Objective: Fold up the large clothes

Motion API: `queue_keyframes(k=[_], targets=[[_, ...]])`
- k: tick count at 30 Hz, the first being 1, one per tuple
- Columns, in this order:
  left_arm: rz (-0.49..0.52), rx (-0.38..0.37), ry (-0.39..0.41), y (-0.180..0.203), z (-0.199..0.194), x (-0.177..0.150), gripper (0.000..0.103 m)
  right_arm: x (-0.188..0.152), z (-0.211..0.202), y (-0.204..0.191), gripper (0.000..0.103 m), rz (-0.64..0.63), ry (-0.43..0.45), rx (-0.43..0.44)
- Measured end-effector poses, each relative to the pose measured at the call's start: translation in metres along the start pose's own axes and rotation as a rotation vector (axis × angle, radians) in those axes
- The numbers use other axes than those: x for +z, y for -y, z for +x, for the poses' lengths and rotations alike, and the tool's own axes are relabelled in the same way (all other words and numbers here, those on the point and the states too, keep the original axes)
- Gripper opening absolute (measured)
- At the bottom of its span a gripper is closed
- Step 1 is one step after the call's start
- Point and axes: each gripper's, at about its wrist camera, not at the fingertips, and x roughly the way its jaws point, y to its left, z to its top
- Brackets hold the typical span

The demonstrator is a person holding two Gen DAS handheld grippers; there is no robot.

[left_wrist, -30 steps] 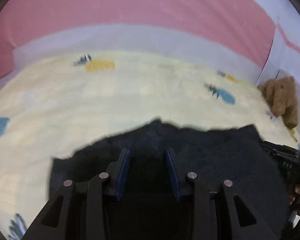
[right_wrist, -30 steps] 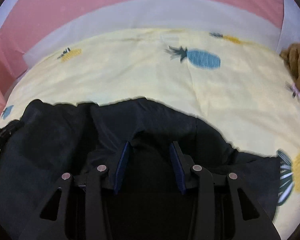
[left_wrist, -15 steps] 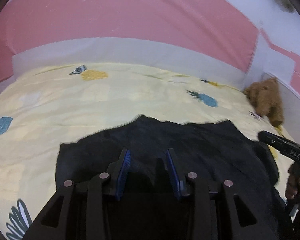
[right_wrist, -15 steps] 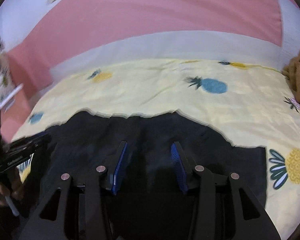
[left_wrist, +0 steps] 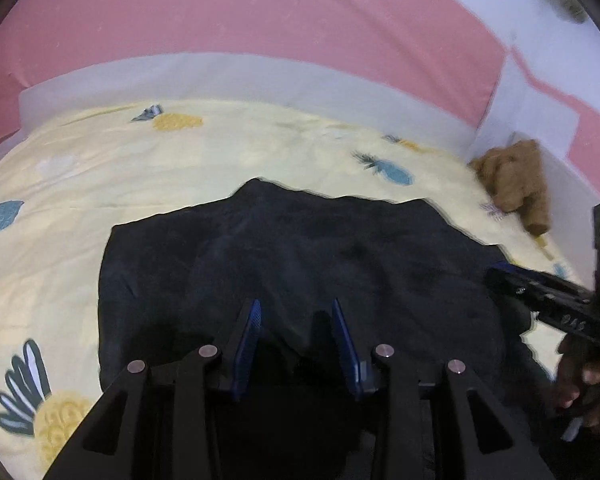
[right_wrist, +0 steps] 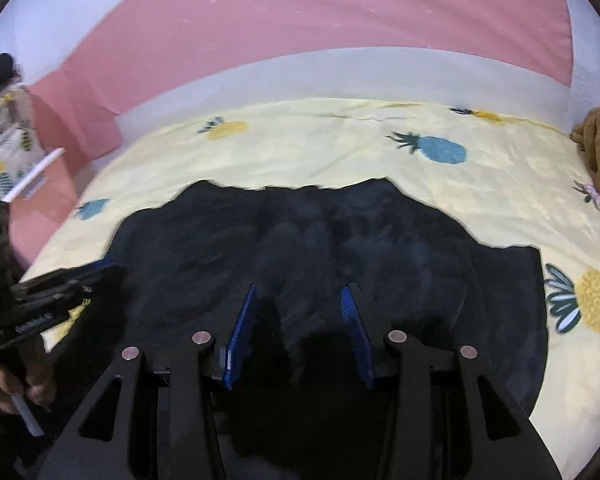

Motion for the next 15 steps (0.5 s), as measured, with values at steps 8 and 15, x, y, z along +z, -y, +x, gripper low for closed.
queue_keyframes(k=[8,15], targets=[[0.036,-0.022,-0.126,0.02,0.032,-0.051,0.038,-0.056,0.045,-0.008,0.044,-0.015,-0.133,0.007],[0.058,0.008,-0.118,0.023,0.044,-0.06,0.038,-0.064,0.06,-0.01,0.044,-0.032,-0.123,-0.033]])
